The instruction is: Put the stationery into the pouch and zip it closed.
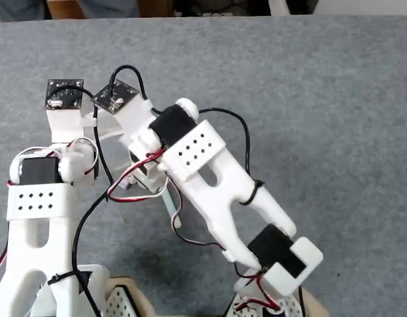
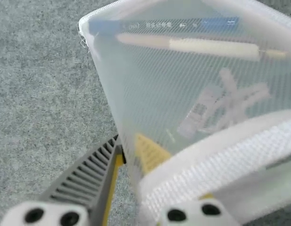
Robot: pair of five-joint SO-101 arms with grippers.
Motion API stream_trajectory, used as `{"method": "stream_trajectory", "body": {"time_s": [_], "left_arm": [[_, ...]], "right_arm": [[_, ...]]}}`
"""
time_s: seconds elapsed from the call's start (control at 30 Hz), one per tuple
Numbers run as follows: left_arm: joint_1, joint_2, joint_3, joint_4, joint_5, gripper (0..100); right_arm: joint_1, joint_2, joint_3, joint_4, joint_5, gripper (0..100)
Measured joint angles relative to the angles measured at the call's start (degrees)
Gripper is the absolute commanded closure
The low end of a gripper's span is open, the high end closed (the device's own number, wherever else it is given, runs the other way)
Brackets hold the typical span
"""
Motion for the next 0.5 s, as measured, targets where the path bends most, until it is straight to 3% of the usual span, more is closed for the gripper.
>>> {"method": "stream_trajectory", "body": {"time_s": [0.5], "left_arm": [[-0.4, 0.0, -0.3, 0.0, -0.3, 97]], "right_arm": [[1.2, 2.1, -0.2, -0.1, 0.0, 83.2]]}}
